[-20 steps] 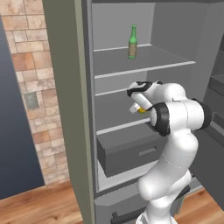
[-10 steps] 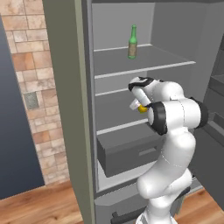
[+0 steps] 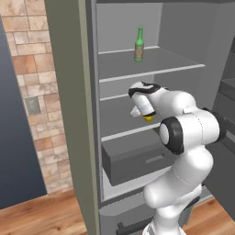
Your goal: Place the beer on the top shelf of the fridge to keep it out of children's reach, and place the lemon and squash on lower shelves for easy access.
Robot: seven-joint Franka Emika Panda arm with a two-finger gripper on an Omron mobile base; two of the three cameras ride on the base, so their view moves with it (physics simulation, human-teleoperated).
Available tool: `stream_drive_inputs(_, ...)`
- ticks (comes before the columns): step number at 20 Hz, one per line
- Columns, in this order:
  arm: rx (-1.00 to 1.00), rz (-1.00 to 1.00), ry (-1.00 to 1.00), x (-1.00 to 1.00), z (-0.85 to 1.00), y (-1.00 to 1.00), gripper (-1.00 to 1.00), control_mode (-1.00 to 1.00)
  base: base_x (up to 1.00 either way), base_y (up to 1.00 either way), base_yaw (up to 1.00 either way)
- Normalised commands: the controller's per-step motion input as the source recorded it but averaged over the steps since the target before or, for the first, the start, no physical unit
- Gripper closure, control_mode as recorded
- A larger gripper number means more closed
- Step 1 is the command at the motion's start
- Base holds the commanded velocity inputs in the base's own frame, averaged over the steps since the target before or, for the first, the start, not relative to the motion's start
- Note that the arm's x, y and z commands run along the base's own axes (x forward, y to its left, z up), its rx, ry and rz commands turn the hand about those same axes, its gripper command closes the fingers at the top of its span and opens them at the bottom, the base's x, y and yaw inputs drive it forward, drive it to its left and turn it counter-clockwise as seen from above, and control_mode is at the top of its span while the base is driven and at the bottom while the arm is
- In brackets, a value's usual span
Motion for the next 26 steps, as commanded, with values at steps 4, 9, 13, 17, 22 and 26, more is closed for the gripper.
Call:
stream_drive_inputs(4,-0.1,0.0,0.0,-0.46,0.48,0.26,-1.0,-1.0,0.0,0.0,0.0)
stream_drive_inputs(9,-0.17,0.0,0.03,-0.91,0.17,0.0,-1.0,-1.0,0.0,0.0,0.0)
stream_drive_inputs(13,-0.18,0.07,0.01,-1.0,0.52,0.02,-1.0,-1.0,0.0,0.0,0.0)
stream_drive_inputs(17,-0.17,0.05,0.09,-1.0,0.83,0.01,-1.0,-1.0,0.0,0.0,0.0)
stream_drive_inputs(22,-0.17,0.0,0.28,-0.91,1.0,-0.19,-1.0,-1.0,0.0,0.0,0.0)
stream_drive_inputs(26,-0.22,-0.04,0.41,-0.93,0.89,-0.16,-1.0,-1.0,0.0,0.0,0.0)
